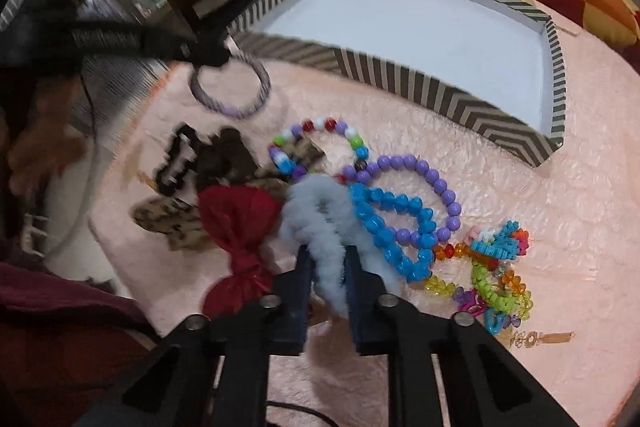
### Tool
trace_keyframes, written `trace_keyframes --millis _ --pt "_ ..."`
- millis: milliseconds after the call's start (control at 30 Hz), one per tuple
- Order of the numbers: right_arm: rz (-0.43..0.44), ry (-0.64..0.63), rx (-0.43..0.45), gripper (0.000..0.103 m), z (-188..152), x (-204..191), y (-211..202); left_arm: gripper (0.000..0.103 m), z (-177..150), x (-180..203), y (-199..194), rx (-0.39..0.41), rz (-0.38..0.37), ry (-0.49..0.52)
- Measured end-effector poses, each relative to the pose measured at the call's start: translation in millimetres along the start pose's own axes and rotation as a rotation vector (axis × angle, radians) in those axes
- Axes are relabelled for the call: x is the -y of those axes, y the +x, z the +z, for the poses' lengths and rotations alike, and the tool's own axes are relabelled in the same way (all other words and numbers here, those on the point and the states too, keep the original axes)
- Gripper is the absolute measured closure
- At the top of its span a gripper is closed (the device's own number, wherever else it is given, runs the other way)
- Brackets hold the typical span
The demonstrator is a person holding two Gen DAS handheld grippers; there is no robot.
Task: Organize jewelry
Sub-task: 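Grasp the grey beaded bracelet with the left tool while the right tool grasps the light-blue scrunchie, then carry both items into the striped tray and open both tools to release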
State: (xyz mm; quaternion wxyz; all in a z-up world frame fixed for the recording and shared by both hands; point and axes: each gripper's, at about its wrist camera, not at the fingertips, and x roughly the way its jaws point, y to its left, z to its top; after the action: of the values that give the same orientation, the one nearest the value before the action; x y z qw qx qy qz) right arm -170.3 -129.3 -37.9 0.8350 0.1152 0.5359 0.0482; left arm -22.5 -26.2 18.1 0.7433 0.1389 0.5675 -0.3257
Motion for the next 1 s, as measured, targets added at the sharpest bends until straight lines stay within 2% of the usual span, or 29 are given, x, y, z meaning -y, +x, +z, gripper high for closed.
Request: trace_keyframes --millis 167,300,467,800,1000 --pt "0.151 0.103 0.078 0.091 18 13 -34 0.095 -1 -1 -8 0.021 0.008 -0.022" --pt "0.222 0.134 0.154 0.091 32 15 -50 0.095 -1 -6 -18 0.044 0.031 -0.036" --pt "0.282 0.217 0.199 0.091 39 25 -56 0.095 1 -13 -20 0.043 0.035 -0.058" --pt "0.156 0.341 0.315 0.091 59 52 -75 0.095 28 -8 -36 0.104 0.018 -0.028" --pt "0.112 0.367 0.309 0.092 93 64 -61 0.095 60 -15 -28 0.115 0.049 -0.031"
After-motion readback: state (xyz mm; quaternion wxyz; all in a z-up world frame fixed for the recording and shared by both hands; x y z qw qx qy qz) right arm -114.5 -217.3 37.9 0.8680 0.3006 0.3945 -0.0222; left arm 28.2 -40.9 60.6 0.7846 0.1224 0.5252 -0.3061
